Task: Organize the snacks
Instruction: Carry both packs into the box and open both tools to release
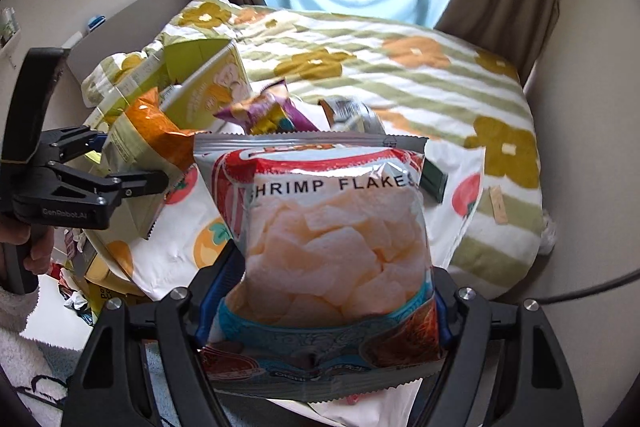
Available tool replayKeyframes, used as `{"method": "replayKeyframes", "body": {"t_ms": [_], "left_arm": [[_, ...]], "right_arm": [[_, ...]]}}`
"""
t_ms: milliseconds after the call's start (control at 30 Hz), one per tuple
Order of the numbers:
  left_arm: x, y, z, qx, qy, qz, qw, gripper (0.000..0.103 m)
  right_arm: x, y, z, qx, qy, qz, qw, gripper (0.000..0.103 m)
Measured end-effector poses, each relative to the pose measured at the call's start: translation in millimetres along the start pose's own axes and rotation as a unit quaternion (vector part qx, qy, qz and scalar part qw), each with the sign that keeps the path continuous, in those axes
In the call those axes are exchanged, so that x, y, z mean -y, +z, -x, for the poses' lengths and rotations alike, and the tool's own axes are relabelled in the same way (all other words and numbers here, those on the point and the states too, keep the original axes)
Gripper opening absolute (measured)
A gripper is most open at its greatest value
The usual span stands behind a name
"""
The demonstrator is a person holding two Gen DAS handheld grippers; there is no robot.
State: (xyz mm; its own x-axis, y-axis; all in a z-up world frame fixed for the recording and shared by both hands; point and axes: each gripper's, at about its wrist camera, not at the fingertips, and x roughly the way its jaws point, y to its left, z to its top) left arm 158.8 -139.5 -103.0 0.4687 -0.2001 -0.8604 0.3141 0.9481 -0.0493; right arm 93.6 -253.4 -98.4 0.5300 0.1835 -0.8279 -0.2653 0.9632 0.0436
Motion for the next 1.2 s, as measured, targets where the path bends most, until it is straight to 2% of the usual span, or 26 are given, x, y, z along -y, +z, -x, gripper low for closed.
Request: {"method": "replayKeyframes", "body": {"t_ms": [267, 400, 667, 900, 1067, 1200], "left_arm": [[-56, 12, 54, 0.053, 0.026, 0.028, 0.9979, 0.081], [-94, 15, 64, 0.061, 0.036, 0.036, 0.9969, 0.081], [-193, 14, 63, 0.038, 0.052, 0.048, 0.9968, 0.081], [-266, 4, 37, 0.009, 0.046, 0.029, 0.9985, 0.081], [-292, -8, 11, -0.021, 0.038, -0.01, 0.999, 0.081], [-299, -14, -9, -0.04, 0.026, -0.036, 0.9982, 0.081]], "right_arm": [[-49, 45, 10, 0.038, 0.014, 0.026, 0.999, 0.075], [-85, 69, -2, 0.04, 0.023, 0.042, 0.998, 0.075], [-167, 117, -46, 0.033, 0.038, 0.042, 0.998, 0.075], [-223, 151, -84, 0.024, 0.02, 0.01, 0.999, 0.075], [-247, 163, -107, 0.015, 0.007, -0.031, 0.999, 0.075], [-262, 166, -123, 0.005, -0.008, -0.054, 0.999, 0.075]]}}
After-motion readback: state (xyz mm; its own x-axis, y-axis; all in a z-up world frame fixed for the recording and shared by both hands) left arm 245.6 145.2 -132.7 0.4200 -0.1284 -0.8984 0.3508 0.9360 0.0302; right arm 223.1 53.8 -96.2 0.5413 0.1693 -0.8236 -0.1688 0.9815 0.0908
